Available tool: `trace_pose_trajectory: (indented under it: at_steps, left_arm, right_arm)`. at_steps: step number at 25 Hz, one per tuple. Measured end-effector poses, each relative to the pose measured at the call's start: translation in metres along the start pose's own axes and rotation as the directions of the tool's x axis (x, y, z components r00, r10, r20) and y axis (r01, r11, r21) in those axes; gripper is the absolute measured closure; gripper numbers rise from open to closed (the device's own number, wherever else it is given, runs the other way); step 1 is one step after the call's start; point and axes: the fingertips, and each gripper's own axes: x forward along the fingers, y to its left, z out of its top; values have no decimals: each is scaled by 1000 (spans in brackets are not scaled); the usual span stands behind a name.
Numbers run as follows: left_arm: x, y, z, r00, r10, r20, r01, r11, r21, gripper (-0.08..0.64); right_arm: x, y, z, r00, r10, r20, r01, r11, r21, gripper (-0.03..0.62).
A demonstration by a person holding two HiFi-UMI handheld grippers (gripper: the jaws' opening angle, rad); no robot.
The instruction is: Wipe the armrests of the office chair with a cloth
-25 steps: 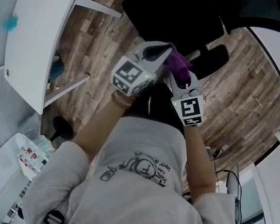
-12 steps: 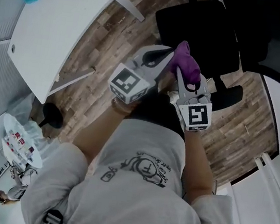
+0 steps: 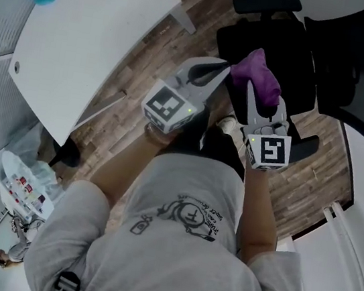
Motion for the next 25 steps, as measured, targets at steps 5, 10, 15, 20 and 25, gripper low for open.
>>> trace_pose_trajectory:
  at_steps: [5,10,15,20,25]
  left_arm:
    - [0,28,11,1000,-6,-15,6,1000,-2,558]
    - [6,47,19,1000,18,7,-18,1000,-4,558]
    - [21,57,18,1000,21,-11,-21,1000,-15,558]
    - [51,67,22,999,18,-26,-18,1000,-14,558]
    - [94,79,27,999,25,-44,-26,1000,-17,558]
  right_arm:
    - [19,-12,4,999,-17,-27,17,1000,-2,566]
    - [29,-26,0,999,-28,-37,28,1000,2,566]
    - [41,-40,0,999,-25,-42,26,1000,7,566]
    - [57,-70,5,999,-18,-36,18,1000,4,566]
    - [70,-114,13,999,-18,-41,18,1000,6,566]
